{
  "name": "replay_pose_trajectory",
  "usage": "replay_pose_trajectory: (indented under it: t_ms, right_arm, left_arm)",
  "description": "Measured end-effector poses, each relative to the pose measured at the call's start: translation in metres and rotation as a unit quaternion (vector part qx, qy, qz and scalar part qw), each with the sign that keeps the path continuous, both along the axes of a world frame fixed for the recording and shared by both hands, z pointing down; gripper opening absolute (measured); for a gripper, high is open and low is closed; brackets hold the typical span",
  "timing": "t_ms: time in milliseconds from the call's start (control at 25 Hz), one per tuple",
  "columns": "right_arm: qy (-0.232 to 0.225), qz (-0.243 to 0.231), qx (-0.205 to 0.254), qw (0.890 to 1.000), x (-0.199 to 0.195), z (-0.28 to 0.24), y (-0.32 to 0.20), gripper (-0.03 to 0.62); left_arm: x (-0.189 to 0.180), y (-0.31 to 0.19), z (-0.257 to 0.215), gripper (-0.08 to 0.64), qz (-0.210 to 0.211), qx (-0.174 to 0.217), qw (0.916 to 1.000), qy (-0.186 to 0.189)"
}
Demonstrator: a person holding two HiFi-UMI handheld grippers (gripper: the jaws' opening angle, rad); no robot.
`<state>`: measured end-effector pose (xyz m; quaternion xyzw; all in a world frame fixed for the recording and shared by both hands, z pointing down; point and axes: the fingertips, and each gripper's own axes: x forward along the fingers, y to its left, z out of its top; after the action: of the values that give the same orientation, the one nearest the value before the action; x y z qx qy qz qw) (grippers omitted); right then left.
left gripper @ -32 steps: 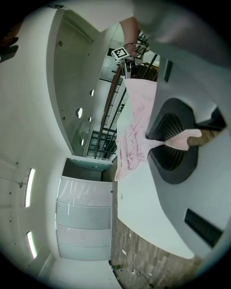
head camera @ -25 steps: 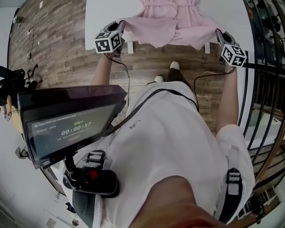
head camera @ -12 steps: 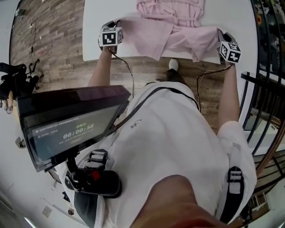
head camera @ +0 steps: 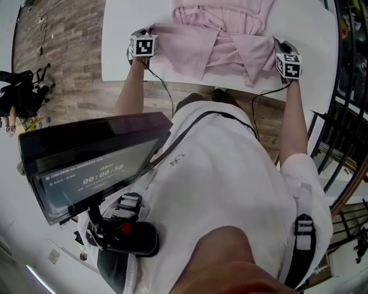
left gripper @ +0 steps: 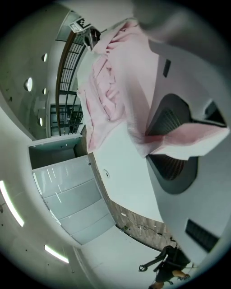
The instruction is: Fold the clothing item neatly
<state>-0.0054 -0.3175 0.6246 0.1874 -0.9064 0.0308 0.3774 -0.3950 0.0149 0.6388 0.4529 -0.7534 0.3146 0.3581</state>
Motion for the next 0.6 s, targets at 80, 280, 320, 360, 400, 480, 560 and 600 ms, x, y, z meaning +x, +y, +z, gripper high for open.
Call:
replay_pose_trajectory:
  t_ms: [80,280,320,360,400,480,560,600]
  right_arm:
    - [0.001,-0.023,-0.013,1.0,-0.001,-0.01,0.004,0.06]
    - [0.016,-0.046,-0.039,0.998,0.02,0.004,0.02,0.267]
    - [0.017,-0.044,-0.035,0.998,0.025,0.002,0.019,0.268]
    - [0.015,-0.04,-0.031,0.999,0.028,-0.004,0.02,0.268]
    - [0.011,-0.037,-0.029,0.999,0.03,-0.011,0.022,0.268]
    - [0.005,-0.037,-0.028,0.999,0.026,-0.022,0.034,0.268]
    - [-0.001,-0.048,-0.025,0.999,0.007,-0.032,0.054,0.268]
    - [-0.004,-0.057,-0.024,0.998,-0.004,-0.035,0.066,0.268]
  left_arm:
    - [0.002,0.0,-0.011,0.198,-0.003,0.007,1.0,0.001]
    - [0.009,0.019,-0.013,0.282,0.002,0.017,0.9999,-0.001]
    - [0.012,0.019,-0.019,0.288,0.008,0.027,0.9996,-0.001]
    - [0.016,0.018,-0.027,0.293,0.017,0.037,0.9992,0.0]
    - [0.022,0.017,-0.034,0.293,0.031,0.046,0.9985,0.001]
    - [0.033,0.015,-0.042,0.293,0.067,0.052,0.9964,0.003]
    - [0.038,0.013,-0.045,0.293,0.11,0.053,0.9925,0.004]
    - [0.042,0.011,-0.046,0.293,0.13,0.054,0.9899,0.004]
